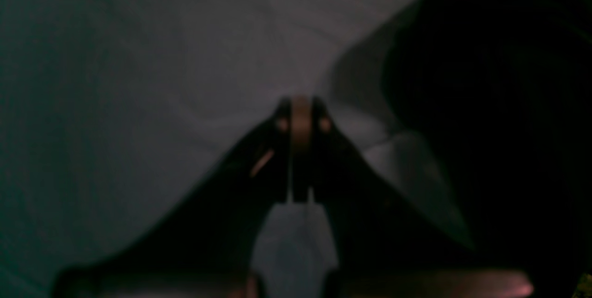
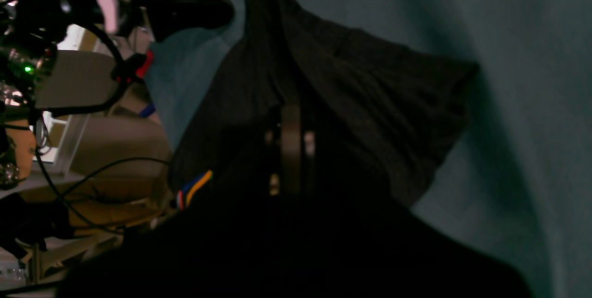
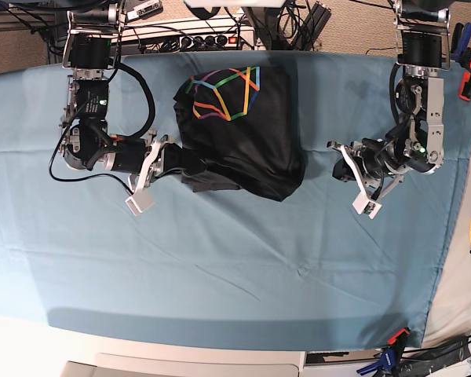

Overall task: Fold the T-shirt properly
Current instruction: 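Lower both grippers to the shirt's sides and grip its edges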

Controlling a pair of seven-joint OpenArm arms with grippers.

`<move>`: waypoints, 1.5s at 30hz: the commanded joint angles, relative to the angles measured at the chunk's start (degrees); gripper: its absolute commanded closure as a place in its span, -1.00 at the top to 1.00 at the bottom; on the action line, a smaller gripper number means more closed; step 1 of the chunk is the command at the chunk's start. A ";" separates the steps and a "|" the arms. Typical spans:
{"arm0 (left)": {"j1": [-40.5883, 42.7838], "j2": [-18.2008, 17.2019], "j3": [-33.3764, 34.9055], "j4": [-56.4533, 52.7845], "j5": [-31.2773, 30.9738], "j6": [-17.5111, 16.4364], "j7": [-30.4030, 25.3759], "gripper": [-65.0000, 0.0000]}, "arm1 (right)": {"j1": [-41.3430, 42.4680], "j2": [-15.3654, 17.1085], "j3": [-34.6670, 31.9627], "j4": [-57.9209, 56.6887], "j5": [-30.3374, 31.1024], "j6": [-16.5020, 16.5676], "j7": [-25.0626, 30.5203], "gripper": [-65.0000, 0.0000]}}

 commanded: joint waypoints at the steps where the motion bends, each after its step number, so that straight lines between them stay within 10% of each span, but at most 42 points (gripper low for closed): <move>1: -1.03 -0.61 -0.28 0.96 -0.85 -0.20 -1.05 -1.00 | 1.14 0.48 -0.33 0.61 0.81 0.08 1.14 -1.00; 7: -1.03 -0.61 -0.28 0.96 -0.83 -0.20 -1.01 -1.00 | 1.16 0.48 -5.18 0.22 -2.95 0.08 1.14 -1.00; 16: -1.03 -0.61 -0.28 0.96 -1.07 -0.22 -1.03 -1.00 | 1.49 0.44 -11.23 0.22 -29.18 0.08 2.49 -1.00; 38: -1.01 0.48 -0.28 0.96 -1.05 -0.22 -1.03 -1.00 | 5.97 0.00 -11.41 0.26 -26.27 0.08 11.28 -1.00; 45: -0.98 3.13 -0.26 0.96 -1.03 -0.22 -1.01 -1.00 | 6.71 0.00 -11.41 0.26 -37.53 0.08 20.63 -1.00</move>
